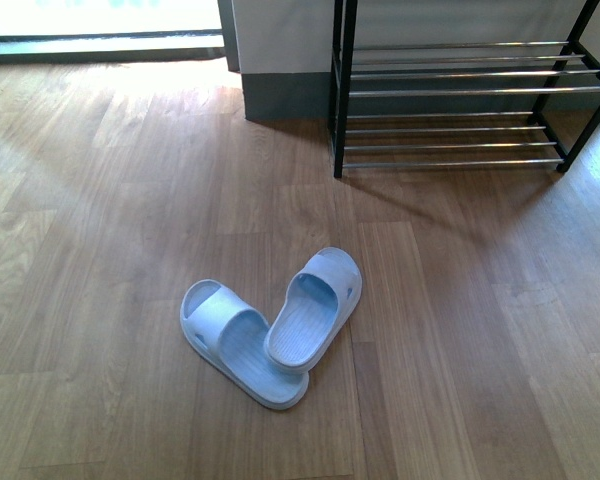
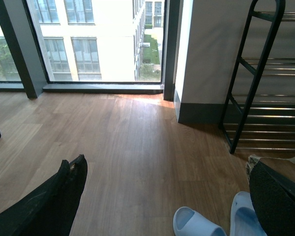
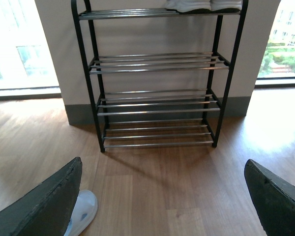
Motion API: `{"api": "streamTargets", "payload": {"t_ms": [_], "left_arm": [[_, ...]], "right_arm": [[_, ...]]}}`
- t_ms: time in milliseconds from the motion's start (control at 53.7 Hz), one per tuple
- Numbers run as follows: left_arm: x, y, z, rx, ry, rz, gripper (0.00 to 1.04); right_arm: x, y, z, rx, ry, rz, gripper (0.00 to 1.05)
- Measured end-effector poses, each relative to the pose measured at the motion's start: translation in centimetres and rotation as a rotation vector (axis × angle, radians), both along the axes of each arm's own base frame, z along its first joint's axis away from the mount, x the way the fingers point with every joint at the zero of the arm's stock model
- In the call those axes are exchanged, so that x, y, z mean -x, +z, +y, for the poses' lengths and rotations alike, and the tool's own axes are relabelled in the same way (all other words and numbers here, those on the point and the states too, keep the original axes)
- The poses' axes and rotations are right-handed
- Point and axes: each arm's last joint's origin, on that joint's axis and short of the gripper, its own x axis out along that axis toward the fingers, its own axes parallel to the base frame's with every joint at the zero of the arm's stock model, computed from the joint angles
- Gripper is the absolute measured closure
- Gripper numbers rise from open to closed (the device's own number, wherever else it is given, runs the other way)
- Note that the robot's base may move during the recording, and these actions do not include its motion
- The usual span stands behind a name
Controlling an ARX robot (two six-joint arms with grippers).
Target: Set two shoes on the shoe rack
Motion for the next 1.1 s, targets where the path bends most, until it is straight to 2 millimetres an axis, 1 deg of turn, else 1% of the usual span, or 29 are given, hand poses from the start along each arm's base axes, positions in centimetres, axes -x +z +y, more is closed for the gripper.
{"api": "streamTargets", "payload": {"t_ms": [261,317,354,391,429,466,559,596,615,689,745,783,801,820,913,932,969,1006,1099], "left_arm": [[0.0,-0.1,0.0,0.010,0.014,0.008,0.09],[-0.1,-0.3,-0.2,0.130,0.191,0.205,0.09],[-0.3,-0.3,-0.2,0.181,0.255,0.255,0.09],[-1.0,-0.4,-0.3,0.291,0.303,0.305,0.09],[-2.0,-0.3,-0.7,0.351,0.327,0.330,0.09],[-3.0,-0.2,-1.1,0.391,0.310,0.351,0.09],[-5.5,-0.4,-2.1,0.397,0.278,0.419,0.09],[-6.8,-0.9,-2.6,0.387,0.270,0.458,0.09],[-7.1,-1.1,-2.7,0.385,0.269,0.468,0.09],[-9.4,-2.6,-3.4,0.362,0.264,0.542,0.09],[-10.6,-3.9,-3.8,0.348,0.249,0.603,0.09],[-11.6,-5.4,-4.2,0.326,0.237,0.665,0.09],[-11.9,-5.7,-4.3,0.319,0.234,0.678,0.09],[-12.5,-6.7,-4.6,0.301,0.231,0.717,0.09],[-14.9,-10.3,-5.4,0.219,0.234,0.833,0.09],[-15.5,-11.2,-5.6,0.203,0.230,0.867,0.09],[-16.1,-12.2,-5.7,0.175,0.230,0.891,0.09],[-16.8,-13.7,-5.9,0.139,0.236,0.930,0.09],[-18.6,-16.4,-6.5,0.106,0.214,1.009,0.09]], "right_arm": [[0.0,0.0,0.0,0.000,0.003,-0.001,0.09],[0.0,0.0,0.0,0.000,0.002,0.000,0.09],[0.0,0.0,0.0,0.000,0.003,0.000,0.09],[0.0,0.0,0.0,0.000,0.003,0.000,0.09],[0.0,0.0,0.0,0.000,0.003,0.000,0.09],[0.0,0.0,0.0,0.000,0.003,0.000,0.09],[0.0,0.0,0.0,0.000,0.003,-0.001,0.09],[0.0,0.0,0.0,0.000,0.003,0.000,0.09],[0.0,0.0,0.0,0.000,0.003,0.000,0.09],[0.0,0.0,0.0,0.000,0.003,0.000,0.09],[0.0,0.0,0.0,0.000,0.003,-0.001,0.09],[0.0,0.0,0.0,0.000,0.003,0.000,0.09],[0.0,0.0,0.0,0.000,0.003,0.000,0.09],[0.0,0.0,0.0,0.000,0.003,0.000,0.09],[0.0,0.0,0.0,0.000,0.003,0.000,0.09],[0.0,0.0,0.0,0.000,0.003,0.000,0.09],[0.0,0.0,0.0,0.000,0.003,0.000,0.09],[0.0,0.0,0.0,0.000,0.003,0.000,0.09],[0.0,0.0,0.0,0.000,0.003,0.000,0.09]]}}
